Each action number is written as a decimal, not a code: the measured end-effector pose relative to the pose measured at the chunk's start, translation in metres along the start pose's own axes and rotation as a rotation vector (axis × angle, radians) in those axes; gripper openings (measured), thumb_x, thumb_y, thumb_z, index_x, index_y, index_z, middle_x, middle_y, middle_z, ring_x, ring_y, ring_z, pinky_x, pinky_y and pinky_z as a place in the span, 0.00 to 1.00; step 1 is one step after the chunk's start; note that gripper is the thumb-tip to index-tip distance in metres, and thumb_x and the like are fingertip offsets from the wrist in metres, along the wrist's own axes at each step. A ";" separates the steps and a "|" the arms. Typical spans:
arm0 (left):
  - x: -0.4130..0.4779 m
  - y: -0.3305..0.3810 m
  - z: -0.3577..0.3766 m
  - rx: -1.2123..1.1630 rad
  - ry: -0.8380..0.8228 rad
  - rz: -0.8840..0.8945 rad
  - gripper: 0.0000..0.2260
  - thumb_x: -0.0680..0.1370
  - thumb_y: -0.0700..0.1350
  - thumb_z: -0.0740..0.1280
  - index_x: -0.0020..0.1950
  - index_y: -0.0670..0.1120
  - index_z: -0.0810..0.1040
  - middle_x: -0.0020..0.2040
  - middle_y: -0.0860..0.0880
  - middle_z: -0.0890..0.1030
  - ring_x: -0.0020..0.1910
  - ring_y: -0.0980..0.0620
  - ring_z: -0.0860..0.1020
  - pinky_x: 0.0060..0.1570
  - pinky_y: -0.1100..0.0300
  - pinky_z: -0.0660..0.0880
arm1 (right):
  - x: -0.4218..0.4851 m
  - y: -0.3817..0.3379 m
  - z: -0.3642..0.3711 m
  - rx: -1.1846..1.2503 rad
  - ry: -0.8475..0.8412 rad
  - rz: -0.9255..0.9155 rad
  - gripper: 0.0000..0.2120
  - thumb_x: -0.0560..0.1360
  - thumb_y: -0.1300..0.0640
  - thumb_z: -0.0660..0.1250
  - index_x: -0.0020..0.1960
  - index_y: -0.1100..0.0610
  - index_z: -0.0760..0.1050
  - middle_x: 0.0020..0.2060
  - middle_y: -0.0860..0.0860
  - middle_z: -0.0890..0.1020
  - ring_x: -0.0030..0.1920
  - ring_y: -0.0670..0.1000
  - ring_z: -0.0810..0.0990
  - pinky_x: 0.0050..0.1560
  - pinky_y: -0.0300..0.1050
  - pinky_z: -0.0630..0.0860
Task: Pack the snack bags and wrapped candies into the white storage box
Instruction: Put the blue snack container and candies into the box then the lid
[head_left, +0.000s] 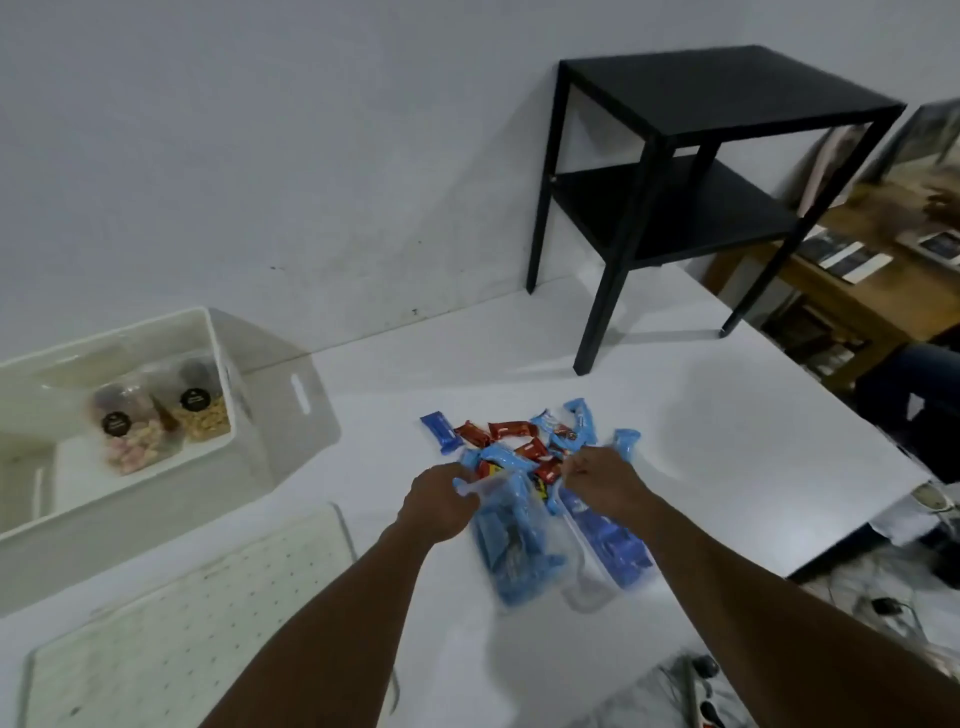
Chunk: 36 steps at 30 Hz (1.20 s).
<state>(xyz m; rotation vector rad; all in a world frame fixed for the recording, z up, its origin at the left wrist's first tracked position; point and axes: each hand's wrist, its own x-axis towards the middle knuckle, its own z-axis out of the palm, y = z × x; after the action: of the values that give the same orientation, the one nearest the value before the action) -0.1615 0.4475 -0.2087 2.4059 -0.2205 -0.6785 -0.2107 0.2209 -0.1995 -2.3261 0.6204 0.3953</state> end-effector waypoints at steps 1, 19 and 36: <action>-0.002 -0.004 0.016 0.003 -0.004 -0.031 0.14 0.78 0.47 0.69 0.63 0.47 0.80 0.63 0.48 0.81 0.62 0.48 0.78 0.61 0.60 0.71 | -0.002 0.010 0.005 -0.013 -0.029 -0.009 0.08 0.73 0.63 0.65 0.37 0.56 0.78 0.39 0.51 0.80 0.47 0.55 0.82 0.36 0.34 0.70; -0.020 0.011 0.056 -0.215 0.165 -0.152 0.14 0.73 0.47 0.76 0.56 0.53 0.79 0.54 0.51 0.81 0.50 0.53 0.78 0.39 0.70 0.72 | 0.008 0.025 0.018 0.047 -0.129 -0.305 0.07 0.74 0.65 0.69 0.51 0.58 0.80 0.35 0.40 0.71 0.35 0.38 0.70 0.37 0.27 0.67; -0.021 0.087 0.152 -0.294 0.088 0.025 0.18 0.72 0.48 0.77 0.58 0.51 0.75 0.50 0.58 0.79 0.52 0.53 0.80 0.44 0.71 0.73 | 0.003 0.136 -0.053 0.027 -0.097 -0.187 0.07 0.71 0.62 0.71 0.47 0.53 0.77 0.44 0.49 0.81 0.42 0.49 0.76 0.38 0.27 0.67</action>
<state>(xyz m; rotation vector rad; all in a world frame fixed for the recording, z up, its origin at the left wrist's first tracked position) -0.2578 0.3056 -0.2498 2.1416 -0.1057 -0.5505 -0.2753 0.0951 -0.2366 -2.3003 0.3555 0.4069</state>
